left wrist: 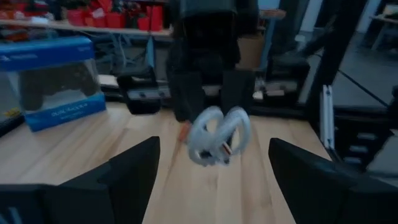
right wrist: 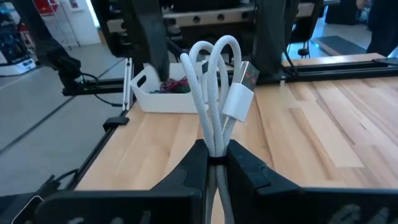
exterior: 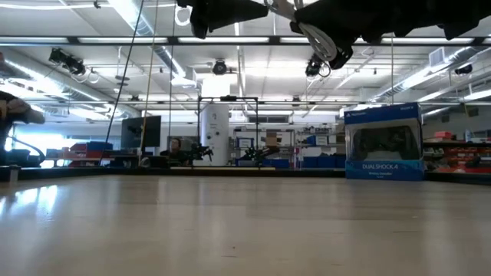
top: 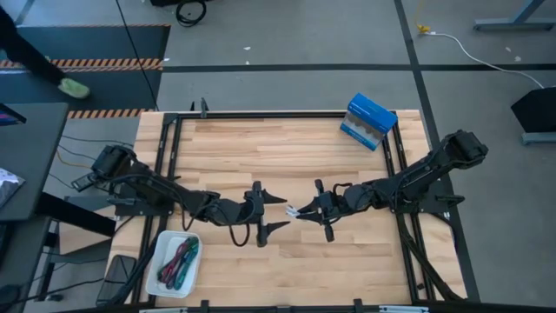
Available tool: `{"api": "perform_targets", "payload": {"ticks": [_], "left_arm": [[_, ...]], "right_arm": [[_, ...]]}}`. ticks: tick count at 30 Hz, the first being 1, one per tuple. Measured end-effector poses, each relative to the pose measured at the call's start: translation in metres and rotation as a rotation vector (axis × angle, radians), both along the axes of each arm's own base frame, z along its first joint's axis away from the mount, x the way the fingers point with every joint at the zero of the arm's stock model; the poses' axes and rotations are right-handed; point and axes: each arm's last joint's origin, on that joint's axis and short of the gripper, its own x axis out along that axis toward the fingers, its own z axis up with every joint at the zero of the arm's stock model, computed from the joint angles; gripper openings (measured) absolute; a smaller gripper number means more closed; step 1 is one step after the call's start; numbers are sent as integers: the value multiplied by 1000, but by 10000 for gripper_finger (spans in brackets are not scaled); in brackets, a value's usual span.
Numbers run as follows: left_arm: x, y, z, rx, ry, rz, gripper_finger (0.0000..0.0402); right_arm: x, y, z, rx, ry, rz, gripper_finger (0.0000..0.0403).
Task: Pick and place USB-C Cables
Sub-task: Put the white charger cable into the white bin
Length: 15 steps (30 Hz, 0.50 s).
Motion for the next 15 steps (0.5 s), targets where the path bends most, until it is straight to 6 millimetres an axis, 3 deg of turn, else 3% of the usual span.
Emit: {"api": "perform_targets", "payload": {"ticks": [15], "left_arm": [[11, 5, -7, 28, -47, -3, 311]], "right_arm": [[1, 0, 2, 15, -20, 13, 39]]}}
